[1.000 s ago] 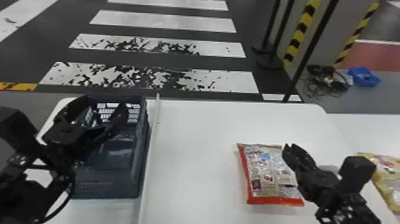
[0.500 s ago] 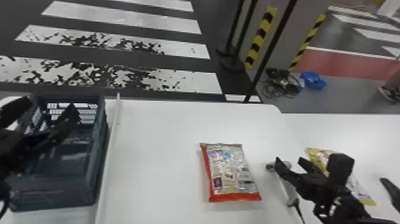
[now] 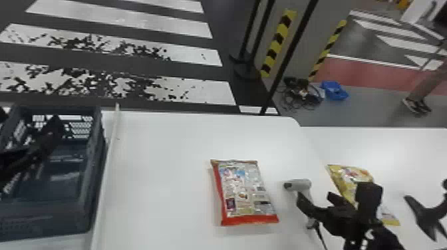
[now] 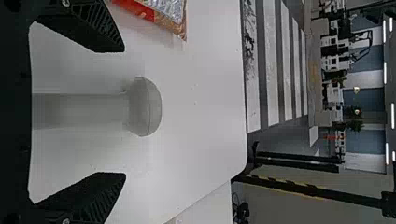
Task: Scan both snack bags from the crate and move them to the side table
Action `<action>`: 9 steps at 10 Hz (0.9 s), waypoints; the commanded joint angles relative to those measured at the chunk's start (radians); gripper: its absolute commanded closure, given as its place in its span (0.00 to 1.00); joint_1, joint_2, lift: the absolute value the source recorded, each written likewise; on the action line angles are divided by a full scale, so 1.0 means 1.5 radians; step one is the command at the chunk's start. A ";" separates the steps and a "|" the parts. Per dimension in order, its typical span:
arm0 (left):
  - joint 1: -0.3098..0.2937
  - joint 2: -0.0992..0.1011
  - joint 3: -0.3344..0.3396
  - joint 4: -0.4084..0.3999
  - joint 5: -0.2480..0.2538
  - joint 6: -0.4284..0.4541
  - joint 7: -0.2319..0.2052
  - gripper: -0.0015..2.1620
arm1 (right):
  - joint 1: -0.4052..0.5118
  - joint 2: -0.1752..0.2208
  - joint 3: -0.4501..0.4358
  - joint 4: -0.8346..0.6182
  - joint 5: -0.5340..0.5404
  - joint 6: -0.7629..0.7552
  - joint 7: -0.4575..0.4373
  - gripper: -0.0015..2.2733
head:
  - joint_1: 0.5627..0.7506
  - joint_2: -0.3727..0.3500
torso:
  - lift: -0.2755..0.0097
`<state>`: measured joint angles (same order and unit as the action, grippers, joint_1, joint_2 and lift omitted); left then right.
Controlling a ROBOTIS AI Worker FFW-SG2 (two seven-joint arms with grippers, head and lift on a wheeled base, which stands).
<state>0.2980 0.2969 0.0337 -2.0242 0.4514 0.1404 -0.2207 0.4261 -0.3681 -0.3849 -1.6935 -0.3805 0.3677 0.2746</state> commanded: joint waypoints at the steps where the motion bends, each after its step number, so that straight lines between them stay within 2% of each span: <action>1: -0.001 0.000 0.000 0.002 0.001 0.000 0.000 0.02 | -0.008 0.000 0.014 0.014 0.000 0.002 0.009 0.01 | 0.70 0.09 | 0.63; 4: 0.000 0.005 0.001 0.003 0.004 0.000 0.000 0.02 | -0.046 -0.015 0.047 0.086 0.017 0.004 0.041 0.02 | 0.70 0.12 | 0.63; 5: 0.001 0.005 0.002 0.002 0.004 0.000 -0.001 0.02 | -0.053 -0.022 0.051 0.096 0.021 0.004 0.054 0.08 | 0.70 0.12 | 0.63; 6: 0.002 0.005 0.002 0.002 0.004 0.000 -0.001 0.02 | -0.059 -0.029 0.054 0.103 0.032 0.010 0.066 0.47 | 0.70 0.13 | 0.63; 7: 0.002 0.004 0.001 0.002 0.004 0.000 -0.001 0.02 | -0.060 -0.033 0.059 0.102 0.037 0.014 0.066 0.80 | 0.70 0.13 | 0.63; 8: 0.002 0.003 0.001 0.002 0.004 0.000 -0.001 0.02 | -0.060 -0.035 0.059 0.099 0.035 0.037 0.063 0.98 | 0.70 0.13 | 0.63; 9: 0.002 0.001 0.001 0.004 0.004 0.000 -0.001 0.02 | -0.057 -0.035 0.059 0.090 0.036 0.037 0.057 0.99 | 0.70 0.13 | 0.63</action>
<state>0.3008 0.3001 0.0363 -2.0215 0.4571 0.1403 -0.2224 0.3373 -0.4198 -0.2962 -1.5513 -0.3274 0.4166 0.3625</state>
